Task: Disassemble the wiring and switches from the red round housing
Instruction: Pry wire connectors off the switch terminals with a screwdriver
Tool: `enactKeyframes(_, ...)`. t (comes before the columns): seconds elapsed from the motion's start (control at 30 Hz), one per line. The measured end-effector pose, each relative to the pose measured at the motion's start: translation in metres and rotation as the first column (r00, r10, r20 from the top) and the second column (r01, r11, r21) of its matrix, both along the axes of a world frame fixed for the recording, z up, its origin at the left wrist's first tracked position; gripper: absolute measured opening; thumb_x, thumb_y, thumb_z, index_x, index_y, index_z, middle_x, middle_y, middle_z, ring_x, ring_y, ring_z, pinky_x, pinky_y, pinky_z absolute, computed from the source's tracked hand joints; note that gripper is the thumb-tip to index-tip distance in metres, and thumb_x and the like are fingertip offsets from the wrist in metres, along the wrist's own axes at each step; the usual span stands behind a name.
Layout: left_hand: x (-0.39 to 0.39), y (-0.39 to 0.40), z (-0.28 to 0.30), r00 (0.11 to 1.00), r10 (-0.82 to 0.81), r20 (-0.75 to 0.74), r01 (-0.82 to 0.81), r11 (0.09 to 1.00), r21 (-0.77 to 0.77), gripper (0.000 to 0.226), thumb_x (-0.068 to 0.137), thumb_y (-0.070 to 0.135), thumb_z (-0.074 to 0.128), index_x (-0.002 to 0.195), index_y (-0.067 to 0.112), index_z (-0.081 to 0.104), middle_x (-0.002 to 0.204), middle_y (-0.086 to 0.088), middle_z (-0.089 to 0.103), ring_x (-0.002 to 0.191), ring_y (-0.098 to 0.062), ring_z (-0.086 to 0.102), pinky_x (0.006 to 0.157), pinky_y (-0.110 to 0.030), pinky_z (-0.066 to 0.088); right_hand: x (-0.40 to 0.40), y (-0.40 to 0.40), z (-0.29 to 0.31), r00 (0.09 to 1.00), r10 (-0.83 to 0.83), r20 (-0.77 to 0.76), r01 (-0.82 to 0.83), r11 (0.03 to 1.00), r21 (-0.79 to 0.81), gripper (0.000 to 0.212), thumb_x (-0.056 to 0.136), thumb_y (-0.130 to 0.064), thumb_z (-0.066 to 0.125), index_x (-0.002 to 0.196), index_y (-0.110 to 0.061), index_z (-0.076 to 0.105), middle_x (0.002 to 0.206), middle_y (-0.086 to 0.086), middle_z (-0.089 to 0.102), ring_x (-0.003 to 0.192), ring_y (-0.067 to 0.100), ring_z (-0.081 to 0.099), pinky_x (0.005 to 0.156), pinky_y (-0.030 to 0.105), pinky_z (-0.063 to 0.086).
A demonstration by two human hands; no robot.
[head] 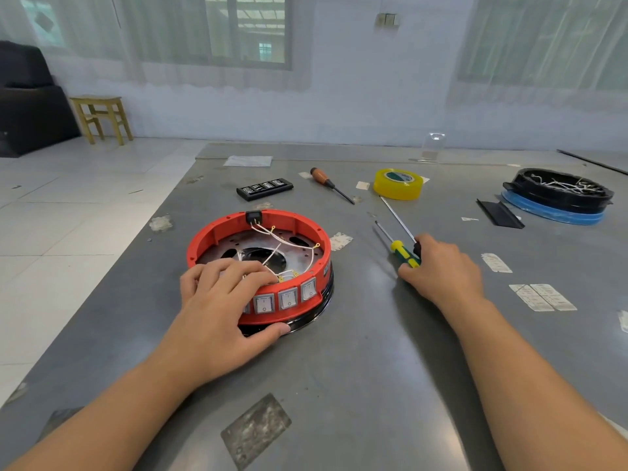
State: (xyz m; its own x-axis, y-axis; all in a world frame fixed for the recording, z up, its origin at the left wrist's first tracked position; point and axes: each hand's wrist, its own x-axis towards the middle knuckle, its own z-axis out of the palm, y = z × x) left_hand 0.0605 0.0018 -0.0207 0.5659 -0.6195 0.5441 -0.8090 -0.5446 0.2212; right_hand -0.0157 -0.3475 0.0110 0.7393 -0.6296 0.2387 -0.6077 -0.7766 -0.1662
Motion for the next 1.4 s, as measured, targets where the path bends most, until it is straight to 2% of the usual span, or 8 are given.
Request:
enactKeyframes(0.47, 0.004, -0.003, -0.009, 0.994, 0.025, 0.105, -0.025, 1.000, 0.001, 0.062, 0.084, 0.071, 0.057, 0.130, 0.030, 0.062, 0.135, 0.011, 0.059, 0.132, -0.018, 0.047, 0.112, -0.044, 0.021, -0.006, 0.005, -0.005, 0.961, 0.027, 0.275, -0.052, 0.995, 0.083, 0.034, 0.097, -0.045, 0.062, 0.112, -0.014, 0.065, 0.109, 0.010, 0.059, 0.095, 0.036, 0.057, 0.074, 0.038, 0.045)
enactKeyframes(0.63, 0.008, -0.002, -0.011, 0.985, 0.039, 0.170, -0.036, 0.999, -0.019, 0.058, 0.085, 0.063, 0.064, 0.128, 0.025, 0.066, 0.134, 0.007, 0.060, 0.131, -0.021, 0.049, 0.112, -0.048, 0.024, -0.001, 0.040, -0.003, 0.844, 0.128, 0.520, -0.207, 0.973, 0.097, 0.030, 0.100, -0.042, 0.060, 0.095, -0.013, 0.054, 0.085, 0.002, 0.057, 0.080, 0.029, 0.054, 0.066, 0.035, 0.036)
enactKeyframes(0.8, 0.013, -0.004, -0.012, 0.963, 0.045, 0.266, -0.041, 0.999, -0.020, 0.056, 0.088, 0.061, 0.057, 0.127, 0.022, 0.068, 0.133, 0.004, 0.064, 0.128, -0.024, 0.052, 0.112, -0.049, 0.027, 0.018, 0.092, -0.018, 0.867, -0.003, 0.499, -0.320, 0.764, 0.560, 0.047, 0.094, -0.069, 0.047, 0.091, -0.023, 0.053, 0.089, 0.002, 0.071, 0.075, 0.017, 0.069, 0.076, 0.042, 0.057)
enactKeyframes(0.9, 0.019, -0.009, -0.015, 0.938, 0.066, 0.339, -0.054, 0.998, -0.045, 0.052, 0.089, 0.057, 0.062, 0.126, 0.020, 0.068, 0.132, 0.002, 0.064, 0.126, -0.027, 0.052, 0.111, -0.051, 0.030, 0.032, 0.107, -0.018, 0.878, -0.111, 0.465, -0.318, 0.589, 0.743, 0.073, 0.067, -0.093, 0.047, 0.095, -0.026, 0.056, 0.085, -0.008, 0.072, 0.073, 0.008, 0.074, 0.083, 0.039, 0.059)
enactKeyframes(1.03, 0.031, -0.020, -0.015, 0.906, 0.080, 0.416, -0.046, 0.995, -0.091, 0.051, 0.083, 0.048, 0.077, 0.125, 0.019, 0.067, 0.131, -0.002, 0.067, 0.124, -0.031, 0.053, 0.110, -0.054, 0.033, 0.049, 0.114, -0.019, 0.845, -0.098, 0.526, -0.490, 0.253, 0.834, 0.081, 0.059, -0.086, 0.072, 0.107, -0.021, 0.072, 0.103, 0.000, 0.078, 0.097, 0.020, 0.076, 0.097, 0.047, 0.057)
enactKeyframes(1.17, 0.048, -0.029, -0.011, 0.884, 0.051, 0.466, -0.012, 0.996, -0.086, 0.053, 0.077, 0.037, 0.091, 0.122, 0.017, 0.071, 0.130, -0.002, 0.069, 0.126, -0.031, 0.054, 0.115, -0.060, 0.034, 0.060, 0.117, -0.022, 0.812, -0.137, 0.568, -0.544, 0.174, 0.820, 0.077, 0.065, -0.067, 0.084, 0.119, -0.014, 0.068, 0.108, 0.006, 0.078, 0.103, 0.026, 0.074, 0.100, 0.051, 0.055)
enactKeyframes(1.27, 0.051, -0.035, -0.011, 0.887, 0.107, 0.448, -0.072, 0.993, -0.096, 0.053, 0.073, 0.033, 0.095, 0.120, 0.022, 0.073, 0.137, 0.000, 0.067, 0.138, -0.033, 0.047, 0.120, -0.063, 0.028, 0.069, 0.114, -0.024, 0.764, -0.177, 0.621, -0.606, 0.135, 0.784, 0.053, 0.077, -0.048, 0.083, 0.114, -0.013, 0.069, 0.102, 0.008, 0.079, 0.094, 0.025, 0.076, 0.083, 0.041, 0.058)
enactKeyframes(1.4, 0.041, -0.045, -0.008, 0.963, 0.182, 0.198, -0.135, 0.964, -0.228, 0.066, 0.066, 0.032, 0.098, 0.126, 0.035, 0.069, 0.171, -0.007, 0.030, 0.159, -0.040, 0.015, 0.126, -0.066, 0.014, 0.076, 0.117, -0.027, 0.729, -0.293, 0.618, -0.598, 0.168, 0.784, 0.051, 0.082, -0.046, 0.080, 0.115, -0.010, 0.066, 0.098, 0.010, 0.078, 0.093, 0.028, 0.075, 0.082, 0.041, 0.059)
